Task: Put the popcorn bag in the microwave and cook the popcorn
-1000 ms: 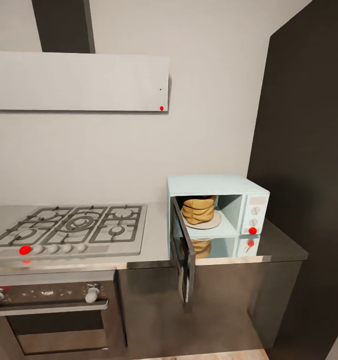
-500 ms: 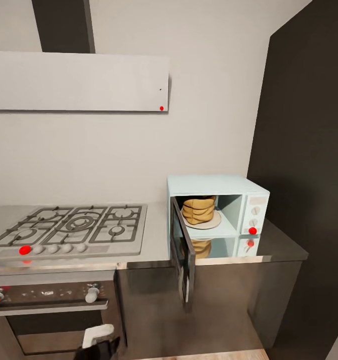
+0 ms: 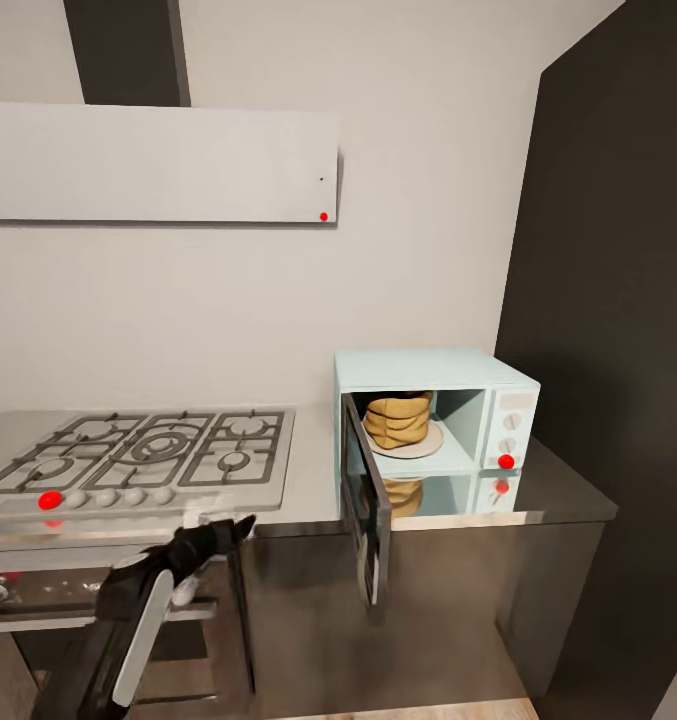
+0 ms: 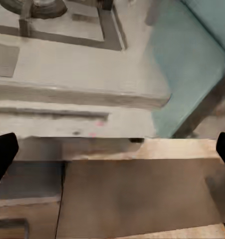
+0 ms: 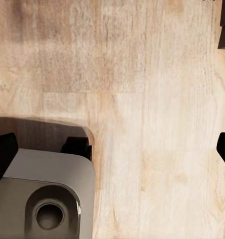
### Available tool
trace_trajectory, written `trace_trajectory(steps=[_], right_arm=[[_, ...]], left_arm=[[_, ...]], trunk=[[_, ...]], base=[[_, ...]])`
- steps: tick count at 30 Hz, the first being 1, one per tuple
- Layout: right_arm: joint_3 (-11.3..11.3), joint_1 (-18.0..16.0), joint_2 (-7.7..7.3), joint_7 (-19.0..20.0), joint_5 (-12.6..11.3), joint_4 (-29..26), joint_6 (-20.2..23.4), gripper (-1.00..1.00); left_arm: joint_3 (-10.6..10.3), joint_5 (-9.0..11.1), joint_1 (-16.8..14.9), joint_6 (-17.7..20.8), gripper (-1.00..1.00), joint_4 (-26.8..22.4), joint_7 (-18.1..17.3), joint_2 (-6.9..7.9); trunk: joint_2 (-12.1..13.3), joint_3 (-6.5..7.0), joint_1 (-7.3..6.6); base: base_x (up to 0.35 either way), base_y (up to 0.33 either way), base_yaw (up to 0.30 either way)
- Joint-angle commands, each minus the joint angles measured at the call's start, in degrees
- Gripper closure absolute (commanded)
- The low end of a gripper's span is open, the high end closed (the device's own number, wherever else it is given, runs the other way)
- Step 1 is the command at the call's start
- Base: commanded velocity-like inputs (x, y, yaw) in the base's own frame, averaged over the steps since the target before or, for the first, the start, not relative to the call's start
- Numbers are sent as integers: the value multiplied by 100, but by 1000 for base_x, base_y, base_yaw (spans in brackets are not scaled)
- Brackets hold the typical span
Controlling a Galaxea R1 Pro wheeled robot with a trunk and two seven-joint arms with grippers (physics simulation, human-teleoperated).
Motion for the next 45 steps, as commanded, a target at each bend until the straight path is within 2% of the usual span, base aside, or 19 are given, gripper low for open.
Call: trace_trajectory(steps=[1,4,8,10,13,14,16,19,24,25,26,29,32,34,36,38,41,42,45], right_arm=[[15,-7,2,8,35,7,4,-100],[15,-7,-2,3,35,7,2,-100],[22,-7,-9,2,36,7,2,-100],[23,-7,-11,7,40,7,2,-100],[23,-7,-8,10,42,7,2,-100],[23,-7,-6,10,42,7,4,-100],[23,-7,-4,16,43,7,30,-100],[23,-7,-4,18,43,7,52,-100],[23,-7,-9,12,43,7,41,-100],[23,-7,-8,11,43,7,39,-100],[23,-7,-6,11,43,7,38,-100],[23,-7,-8,10,43,7,37,-100],[23,-7,-12,10,43,7,37,-100],[23,-7,-12,14,43,7,37,-100],[23,-7,-12,14,43,7,37,-100],[26,-7,-12,17,43,7,37,-100],[25,-7,-12,17,43,7,37,-100],[26,-7,-12,18,43,7,37,-100],[25,-7,-12,19,43,7,37,-100]], left_arm=[[13,8,-162,102,-100,-63,-71,-12],[13,32,-395,269,-100,-166,-473,-37],[6,36,-459,450,-100,-215,-1745,8],[1,25,-464,461,-100,-218,-2200,48],[-65,-3,-465,464,-100,-216,-2598,102],[-127,-11,-466,464,-100,-214,-2705,154],[-420,-12,-462,464,-100,-212,-2834,426],[-741,-11,-459,457,-100,-212,-2856,564],[-1068,1,-458,456,-100,-199,-2864,593],[-1200,3,-458,456,-100,-194,-2863,591],[-1418,5,-461,455,-100,-190,-2864,587],[-1705,3,-459,451,-100,-190,-2892,555],[-1767,-23,-459,415,-100,-186,-3528,542],[-1776,-110,-460,401,-100,-185,-3843,531],[-1780,-178,-459,396,-100,-182,-3967,518],[-1785,-200,-463,389,-100,-170,-4020,467],[-1788,-289,-466,378,-100,-130,-4032,115],[-1788,-368,-467,366,-100,-113,-4032,26],[-1788,-816,-539,281,-100,156,-4029,-379]], trunk=[[-4,-8,0],[-4,-8,0],[-4,-8,0],[-4,-8,0],[-4,-8,0],[-4,-8,0],[-4,-8,0],[-4,-8,0],[-4,-8,0],[-4,-8,0],[-4,-8,0],[-4,-8,0],[-4,-8,0],[-4,-8,0],[-4,-8,0],[-4,-8,0],[-4,-8,0],[-4,-8,0],[-4,-8,0]], base=[[0,0,0],[0,0,0],[0,0,0],[0,0,0],[0,0,0],[0,0,0],[0,0,0],[0,0,0],[0,0,0],[0,0,0],[0,0,0],[0,0,0],[0,0,0],[0,0,0],[0,0,0],[0,0,0],[0,0,0],[0,0,0],[0,0,0]])
